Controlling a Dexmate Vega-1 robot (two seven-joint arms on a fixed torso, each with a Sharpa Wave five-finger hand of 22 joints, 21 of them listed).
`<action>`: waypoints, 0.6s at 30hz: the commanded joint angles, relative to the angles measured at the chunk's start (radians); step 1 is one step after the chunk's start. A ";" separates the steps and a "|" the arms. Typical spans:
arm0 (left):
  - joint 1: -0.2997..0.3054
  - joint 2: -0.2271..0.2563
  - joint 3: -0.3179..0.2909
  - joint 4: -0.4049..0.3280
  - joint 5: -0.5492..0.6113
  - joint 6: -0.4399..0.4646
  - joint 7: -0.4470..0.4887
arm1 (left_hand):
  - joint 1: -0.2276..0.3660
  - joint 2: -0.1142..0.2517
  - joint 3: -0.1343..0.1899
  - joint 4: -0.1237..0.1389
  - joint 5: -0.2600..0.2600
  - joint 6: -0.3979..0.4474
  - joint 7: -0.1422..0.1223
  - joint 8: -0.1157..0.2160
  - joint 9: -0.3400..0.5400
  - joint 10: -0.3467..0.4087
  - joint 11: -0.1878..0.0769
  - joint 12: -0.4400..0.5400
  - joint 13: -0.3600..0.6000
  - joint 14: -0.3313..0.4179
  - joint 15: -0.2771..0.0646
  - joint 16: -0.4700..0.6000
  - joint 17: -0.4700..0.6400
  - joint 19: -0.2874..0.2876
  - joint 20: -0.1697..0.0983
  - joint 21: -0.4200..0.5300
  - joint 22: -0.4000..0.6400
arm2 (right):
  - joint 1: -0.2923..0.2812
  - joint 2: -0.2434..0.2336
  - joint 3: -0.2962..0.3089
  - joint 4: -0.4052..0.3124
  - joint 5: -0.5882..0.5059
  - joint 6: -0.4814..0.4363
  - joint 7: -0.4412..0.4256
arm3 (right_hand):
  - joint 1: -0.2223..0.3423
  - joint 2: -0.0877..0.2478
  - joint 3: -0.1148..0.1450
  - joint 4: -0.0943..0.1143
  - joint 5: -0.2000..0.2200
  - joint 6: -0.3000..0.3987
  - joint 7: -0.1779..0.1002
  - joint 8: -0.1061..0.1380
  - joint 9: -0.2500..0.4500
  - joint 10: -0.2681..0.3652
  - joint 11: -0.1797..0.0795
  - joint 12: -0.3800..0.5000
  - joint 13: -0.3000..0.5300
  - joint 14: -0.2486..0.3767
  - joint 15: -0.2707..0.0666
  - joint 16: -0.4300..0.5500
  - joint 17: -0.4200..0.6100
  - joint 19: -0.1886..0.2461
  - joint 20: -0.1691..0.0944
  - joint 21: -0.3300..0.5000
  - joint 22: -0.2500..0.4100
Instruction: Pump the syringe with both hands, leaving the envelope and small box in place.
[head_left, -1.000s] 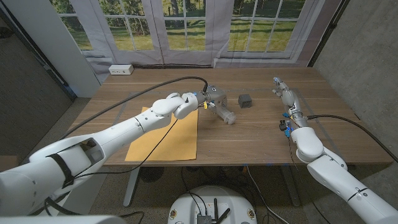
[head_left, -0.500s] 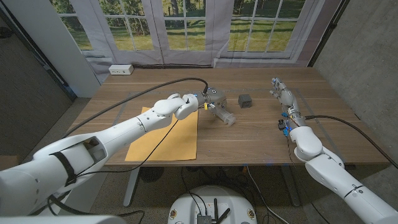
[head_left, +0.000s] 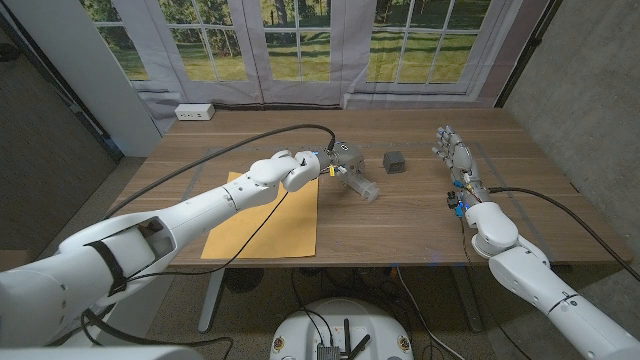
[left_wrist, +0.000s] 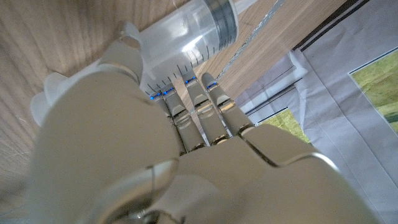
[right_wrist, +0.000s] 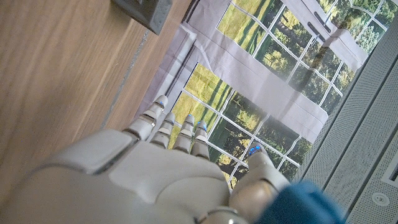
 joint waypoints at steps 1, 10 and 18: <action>-0.008 0.003 0.006 0.004 -0.015 0.002 -0.020 | -0.054 0.064 0.028 0.027 0.002 -0.024 -0.006 0.002 0.000 -0.023 0.001 0.000 0.002 -0.023 -0.112 0.002 0.003 -0.004 -0.145 0.006 0.001 | 0.012 0.004 -0.010 0.022 0.021 0.010 0.000 | -0.009 0.042 0.003 0.008 0.006 -0.002 0.004 0.004 0.001 -0.001 -0.001 0.005 0.003 -0.001 -0.029 -0.003 0.006 -0.002 -0.015 0.001 0.000; -0.007 0.011 0.001 -0.021 -0.038 0.016 -0.092 | -0.122 0.034 0.023 0.036 0.001 -0.135 -0.027 -0.014 -0.004 -0.099 0.004 -0.003 0.002 -0.080 -0.107 0.001 0.002 -0.013 -0.141 0.003 -0.002 | 0.011 0.008 -0.014 0.028 0.016 0.020 -0.013 | -0.007 0.044 0.004 0.011 0.007 -0.001 0.003 0.006 0.001 0.000 -0.002 0.007 0.003 0.003 -0.029 -0.004 0.005 0.001 -0.013 0.003 0.000; -0.009 0.023 -0.002 -0.045 -0.038 0.024 -0.141 | -0.164 0.005 0.023 0.032 0.002 -0.231 -0.037 -0.016 -0.006 -0.186 0.010 -0.006 0.003 -0.142 -0.101 -0.002 -0.001 -0.028 -0.129 0.001 -0.002 | 0.014 0.009 -0.018 0.031 0.013 0.019 -0.018 | -0.003 0.045 0.006 0.010 0.008 0.000 0.003 0.007 0.001 0.001 -0.002 0.008 0.002 0.005 -0.026 -0.005 0.003 0.001 -0.008 0.002 0.000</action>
